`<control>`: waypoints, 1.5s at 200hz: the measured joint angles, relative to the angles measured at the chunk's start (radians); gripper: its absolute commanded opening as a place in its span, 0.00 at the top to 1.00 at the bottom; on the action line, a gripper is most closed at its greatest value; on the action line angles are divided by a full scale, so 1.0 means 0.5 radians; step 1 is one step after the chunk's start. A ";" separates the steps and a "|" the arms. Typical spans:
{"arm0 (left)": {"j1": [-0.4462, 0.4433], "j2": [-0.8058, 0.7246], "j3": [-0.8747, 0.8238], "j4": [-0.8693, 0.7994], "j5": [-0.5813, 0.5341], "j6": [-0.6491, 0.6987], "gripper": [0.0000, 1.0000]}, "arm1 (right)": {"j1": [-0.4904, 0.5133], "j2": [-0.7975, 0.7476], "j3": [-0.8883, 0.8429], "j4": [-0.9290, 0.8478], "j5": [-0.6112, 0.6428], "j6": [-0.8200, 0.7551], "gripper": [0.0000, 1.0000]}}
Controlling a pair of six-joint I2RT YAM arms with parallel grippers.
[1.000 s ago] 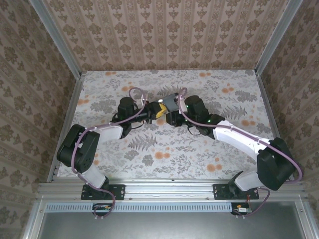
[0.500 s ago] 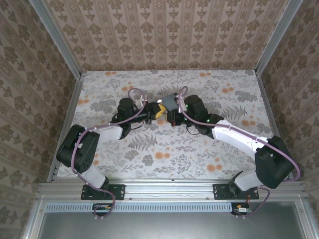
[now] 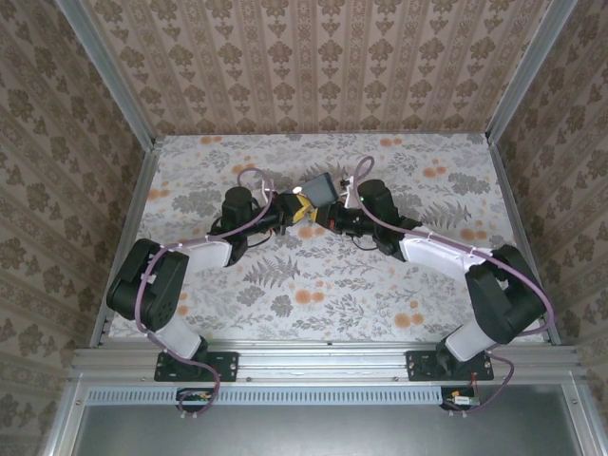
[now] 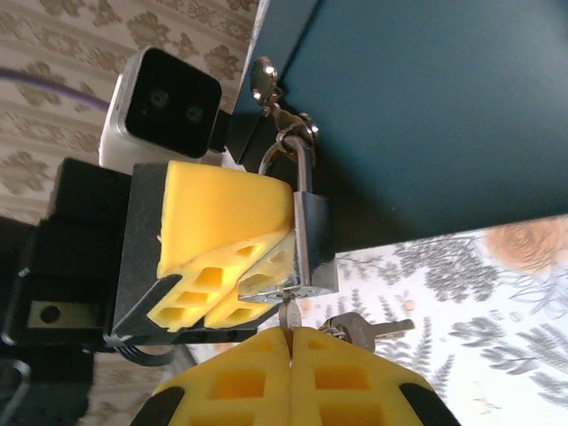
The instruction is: Unlock the padlock with the key
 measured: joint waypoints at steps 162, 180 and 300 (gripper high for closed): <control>0.021 -0.179 -0.069 0.030 0.138 0.034 1.00 | -0.054 -0.421 0.057 -0.653 0.275 0.013 0.65; 0.021 -0.179 -0.069 -0.004 0.149 0.037 1.00 | 0.012 -0.489 0.095 -0.818 0.399 -0.330 0.63; 0.021 -0.239 -0.034 -0.333 0.171 0.088 1.00 | 0.692 -0.556 -0.320 -0.167 1.377 -2.587 0.55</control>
